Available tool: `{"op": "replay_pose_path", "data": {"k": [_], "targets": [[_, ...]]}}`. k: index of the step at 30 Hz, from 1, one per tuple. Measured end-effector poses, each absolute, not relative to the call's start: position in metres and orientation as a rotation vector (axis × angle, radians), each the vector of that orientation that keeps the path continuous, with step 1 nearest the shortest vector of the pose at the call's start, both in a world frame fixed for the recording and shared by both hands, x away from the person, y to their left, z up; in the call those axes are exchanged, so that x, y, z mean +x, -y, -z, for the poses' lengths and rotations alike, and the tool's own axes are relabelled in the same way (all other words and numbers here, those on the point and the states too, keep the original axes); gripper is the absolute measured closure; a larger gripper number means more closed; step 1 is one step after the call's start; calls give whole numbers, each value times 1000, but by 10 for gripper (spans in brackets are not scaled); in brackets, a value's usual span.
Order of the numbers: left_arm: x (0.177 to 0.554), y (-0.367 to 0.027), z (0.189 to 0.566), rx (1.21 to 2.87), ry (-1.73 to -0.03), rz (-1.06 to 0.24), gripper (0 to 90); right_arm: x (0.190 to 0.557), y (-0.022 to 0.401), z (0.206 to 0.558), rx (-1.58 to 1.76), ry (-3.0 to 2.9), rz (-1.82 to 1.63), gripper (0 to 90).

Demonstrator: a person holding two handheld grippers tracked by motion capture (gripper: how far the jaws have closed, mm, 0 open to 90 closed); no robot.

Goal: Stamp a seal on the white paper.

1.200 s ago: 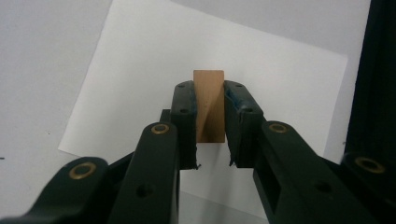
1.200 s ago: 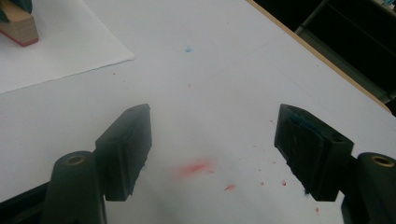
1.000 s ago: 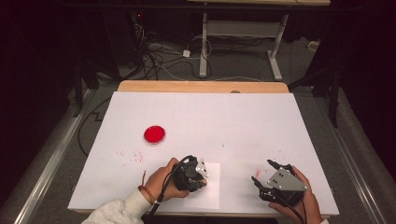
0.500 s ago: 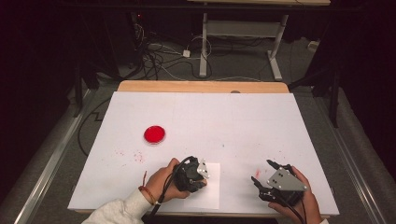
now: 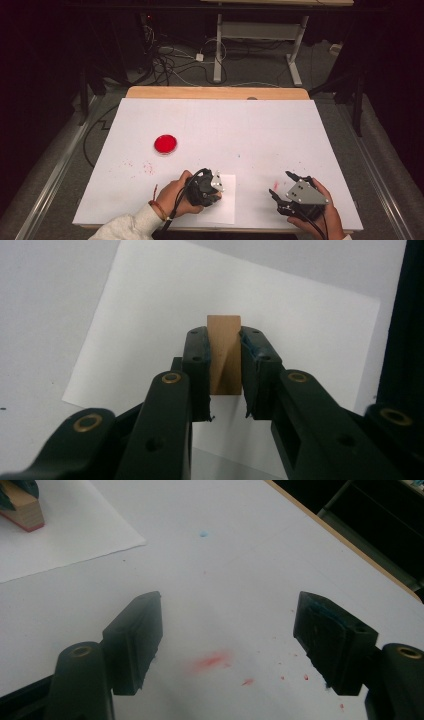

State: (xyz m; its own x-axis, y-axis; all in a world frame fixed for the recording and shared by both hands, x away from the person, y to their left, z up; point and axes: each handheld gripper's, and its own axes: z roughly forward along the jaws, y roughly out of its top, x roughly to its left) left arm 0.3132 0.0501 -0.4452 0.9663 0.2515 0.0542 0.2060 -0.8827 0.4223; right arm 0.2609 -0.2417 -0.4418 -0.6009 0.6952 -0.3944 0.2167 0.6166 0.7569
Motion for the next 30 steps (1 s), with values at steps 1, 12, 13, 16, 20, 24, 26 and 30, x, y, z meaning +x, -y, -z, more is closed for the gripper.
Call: {"op": "replay_pose_path", "data": {"k": [1, 12, 13, 16, 20, 24, 26, 30], "targets": [[313, -49, 444, 2695, -331, -151, 740, 261, 242, 442, 712, -2141, -880, 283], [312, -66, 414, 2581, -367, -236, 739, 260, 245, 439, 717, -2119, -892, 282], [312, -69, 412, 2572, -373, -237, 739, 260, 245, 439, 719, -2117, -894, 282], [313, -78, 406, 2548, -394, -257, 739, 260, 245, 438, 715, -2115, -896, 281], [313, -87, 401, 2528, -408, -267, 739, 260, 245, 437, 717, -2110, -900, 282], [315, -93, 399, 2511, -433, -262, 739, 261, 246, 437, 722, -2105, -902, 281], [315, -94, 399, 2514, -443, -277, 739, 261, 246, 437, 721, -2105, -904, 281], [317, -99, 400, 2508, -456, -276, 739, 263, 247, 436, 733, -2096, -911, 281]]}}
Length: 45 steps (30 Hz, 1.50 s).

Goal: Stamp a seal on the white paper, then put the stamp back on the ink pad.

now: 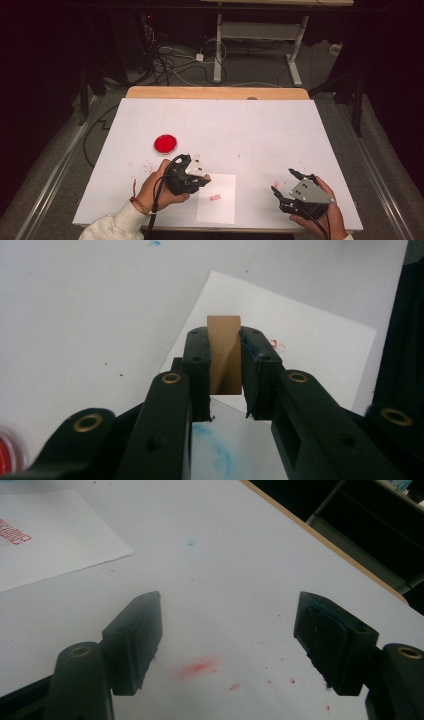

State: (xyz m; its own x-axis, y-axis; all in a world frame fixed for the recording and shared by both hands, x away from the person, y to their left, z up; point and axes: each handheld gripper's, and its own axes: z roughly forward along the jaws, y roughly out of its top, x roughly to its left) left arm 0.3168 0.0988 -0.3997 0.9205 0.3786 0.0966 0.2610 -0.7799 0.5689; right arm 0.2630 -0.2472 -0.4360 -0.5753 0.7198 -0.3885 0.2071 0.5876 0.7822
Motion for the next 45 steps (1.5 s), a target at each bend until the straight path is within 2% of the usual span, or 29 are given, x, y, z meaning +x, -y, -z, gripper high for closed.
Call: {"op": "replay_pose_path", "data": {"k": [14, 45], "targets": [[322, -119, 392, 2468, -518, -295, 738, 265, 246, 436, 734, -2095, -912, 281], [341, -174, 373, 2365, -721, -429, 738, 262, 245, 434, 719, -2083, -924, 280]]}}
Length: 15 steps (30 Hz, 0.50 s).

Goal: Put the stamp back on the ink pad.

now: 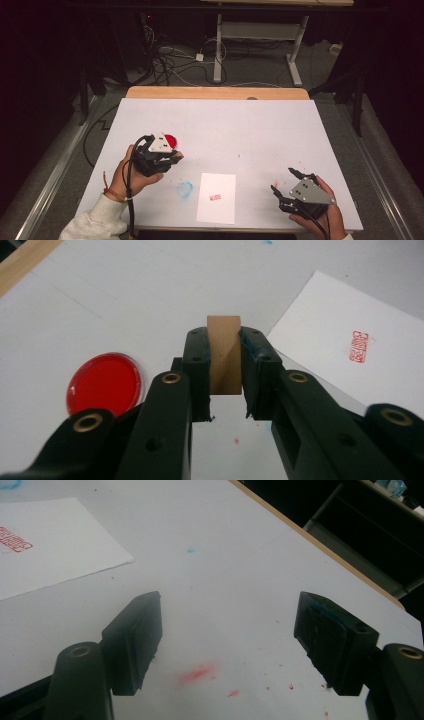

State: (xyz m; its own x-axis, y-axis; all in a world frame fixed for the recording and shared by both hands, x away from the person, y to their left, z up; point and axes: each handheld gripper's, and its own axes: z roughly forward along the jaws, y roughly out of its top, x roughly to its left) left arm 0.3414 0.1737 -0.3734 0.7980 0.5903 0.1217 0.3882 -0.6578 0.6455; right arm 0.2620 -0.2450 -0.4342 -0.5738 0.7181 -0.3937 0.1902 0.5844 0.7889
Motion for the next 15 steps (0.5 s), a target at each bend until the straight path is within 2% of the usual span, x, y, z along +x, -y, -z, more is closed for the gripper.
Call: {"op": "replay_pose_path", "data": {"k": [9, 15], "targets": [[362, -194, 365, 2322, -802, -408, 738, 264, 243, 436, 724, -2096, -918, 280], [384, -195, 373, 2380, -858, -393, 738, 263, 242, 437, 719, -2104, -914, 280]]}}
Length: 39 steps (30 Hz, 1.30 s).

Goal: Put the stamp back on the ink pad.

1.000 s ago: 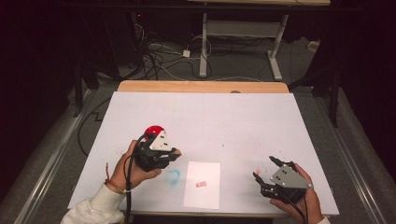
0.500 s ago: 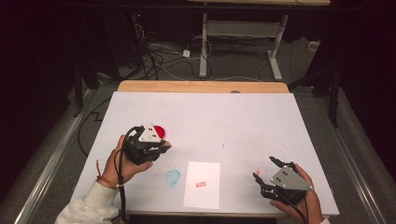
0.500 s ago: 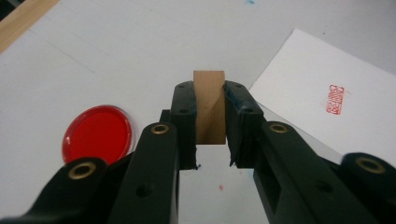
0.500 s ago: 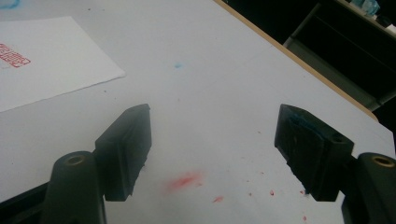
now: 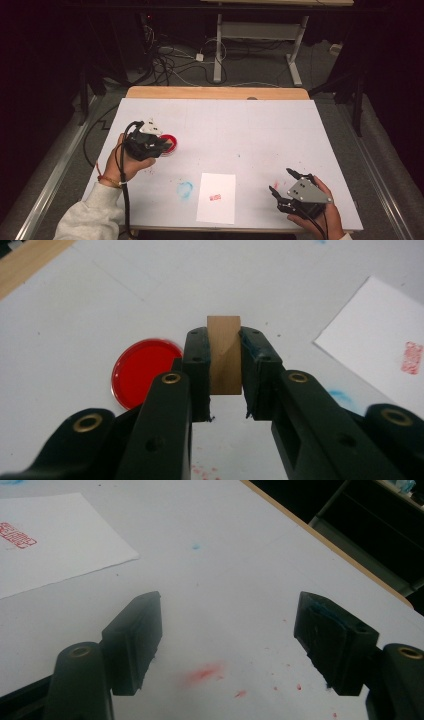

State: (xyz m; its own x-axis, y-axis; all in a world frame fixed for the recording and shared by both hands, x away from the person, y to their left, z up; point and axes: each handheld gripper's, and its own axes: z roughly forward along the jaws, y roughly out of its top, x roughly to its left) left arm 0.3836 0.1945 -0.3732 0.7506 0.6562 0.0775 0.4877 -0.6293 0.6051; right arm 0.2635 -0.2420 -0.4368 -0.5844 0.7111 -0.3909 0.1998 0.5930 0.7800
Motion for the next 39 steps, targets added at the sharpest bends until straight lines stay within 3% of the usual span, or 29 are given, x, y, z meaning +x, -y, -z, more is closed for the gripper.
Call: {"op": "replay_pose_path", "data": {"k": [19, 39], "targets": [[438, -201, 410, 2428, -1043, -308, 737, 264, 242, 439, 723, -2123, -907, 280], [451, -205, 434, 2448, -1126, -271, 736, 265, 242, 440, 725, -2131, -902, 281]]}}
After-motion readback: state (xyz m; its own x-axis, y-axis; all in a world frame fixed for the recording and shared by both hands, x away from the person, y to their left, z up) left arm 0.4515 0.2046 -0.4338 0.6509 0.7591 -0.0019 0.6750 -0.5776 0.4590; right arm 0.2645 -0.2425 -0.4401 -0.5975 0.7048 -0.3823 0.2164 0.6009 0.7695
